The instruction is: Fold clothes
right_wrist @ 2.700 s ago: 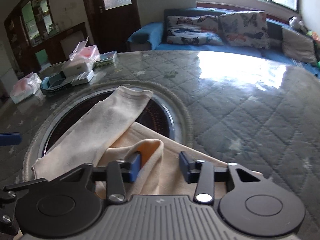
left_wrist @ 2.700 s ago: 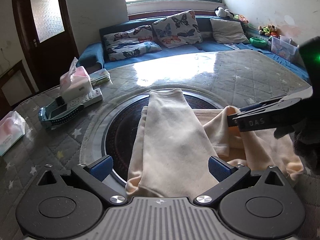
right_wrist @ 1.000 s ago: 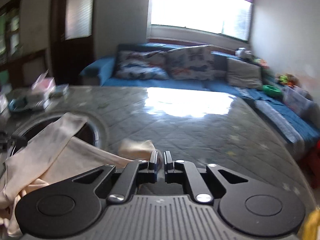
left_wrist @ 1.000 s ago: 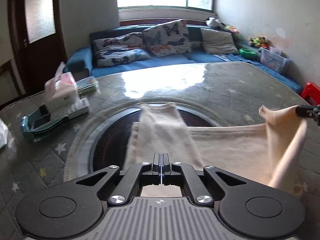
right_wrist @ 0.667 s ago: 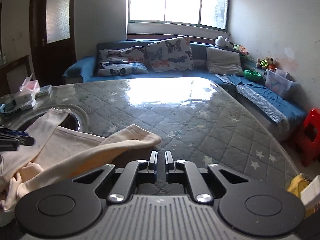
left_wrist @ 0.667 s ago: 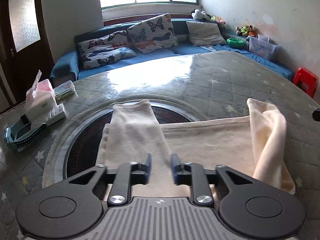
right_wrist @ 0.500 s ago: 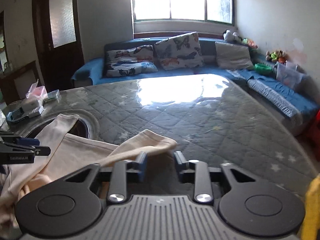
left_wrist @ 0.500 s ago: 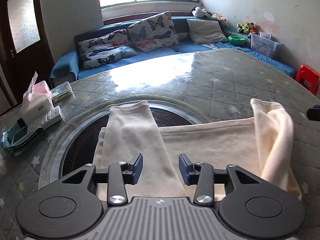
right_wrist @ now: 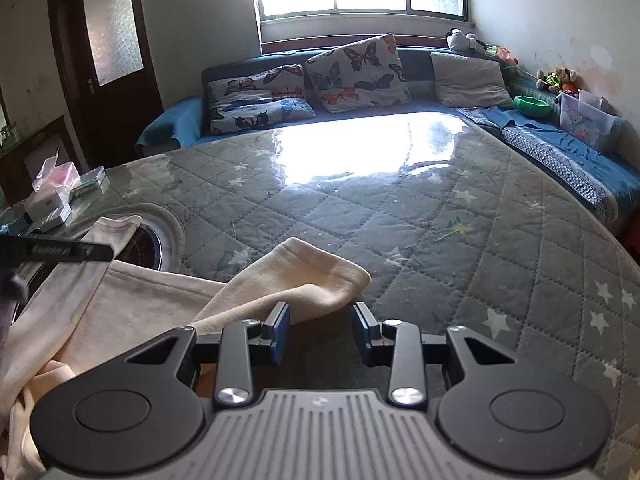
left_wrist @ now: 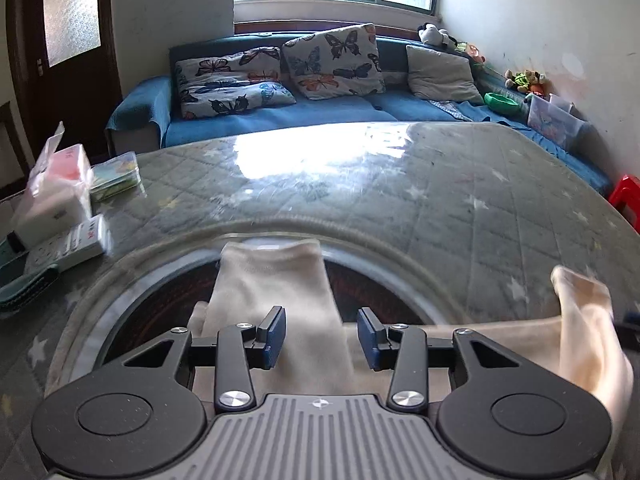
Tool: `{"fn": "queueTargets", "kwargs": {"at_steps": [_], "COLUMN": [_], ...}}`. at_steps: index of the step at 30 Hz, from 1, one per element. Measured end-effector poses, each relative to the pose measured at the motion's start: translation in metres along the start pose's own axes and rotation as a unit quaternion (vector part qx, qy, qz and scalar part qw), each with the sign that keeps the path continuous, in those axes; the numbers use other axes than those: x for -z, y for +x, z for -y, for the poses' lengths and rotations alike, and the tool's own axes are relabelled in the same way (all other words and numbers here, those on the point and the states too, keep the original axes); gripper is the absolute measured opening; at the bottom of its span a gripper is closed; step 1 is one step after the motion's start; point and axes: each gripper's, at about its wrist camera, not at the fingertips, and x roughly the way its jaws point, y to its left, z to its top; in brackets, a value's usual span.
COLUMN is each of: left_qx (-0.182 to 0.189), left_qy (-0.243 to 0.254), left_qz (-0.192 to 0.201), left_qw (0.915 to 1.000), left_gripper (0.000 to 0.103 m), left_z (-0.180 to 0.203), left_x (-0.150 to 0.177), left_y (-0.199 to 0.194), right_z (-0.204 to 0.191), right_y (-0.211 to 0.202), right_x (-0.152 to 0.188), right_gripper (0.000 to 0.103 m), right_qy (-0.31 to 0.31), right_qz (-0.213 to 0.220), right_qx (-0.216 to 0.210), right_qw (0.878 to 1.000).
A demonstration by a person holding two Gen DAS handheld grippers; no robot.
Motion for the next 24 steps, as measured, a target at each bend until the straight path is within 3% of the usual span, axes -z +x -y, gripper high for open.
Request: {"fn": "queueTargets", "kwargs": {"at_steps": [11,12,15,16,24], "left_qx": [-0.016,-0.019,-0.033,-0.034,-0.034], "left_qy": [-0.002,0.003,0.011,0.007,-0.037], "left_qz": [-0.011,-0.009,-0.002,-0.001,0.04], "left_qw": [0.9998,0.9998,0.9994,0.9994,0.9979], "left_gripper": [0.04,0.036,0.01,0.005,0.004], "left_z": [0.001,0.002,0.003,0.001,-0.024], "left_x": [-0.009,-0.009,-0.007,-0.008,-0.004], "left_y": [0.023,0.024,0.024,0.023,-0.014], "right_z": [0.003,0.003,0.002,0.002,0.009], "right_y": [0.005,0.006,0.006,0.006,0.005], "right_x": [-0.001,0.0,0.001,0.001,0.002], "right_gripper": [0.037,0.037,0.037,0.037,0.037], "right_qy": [0.0,0.001,0.004,0.004,0.019], "right_qz": [-0.003,-0.003,-0.004,-0.004,-0.001], "right_qx": [-0.007,-0.007,-0.007,-0.007,-0.005], "right_qw": [1.0,1.0,1.0,1.0,1.0]}}
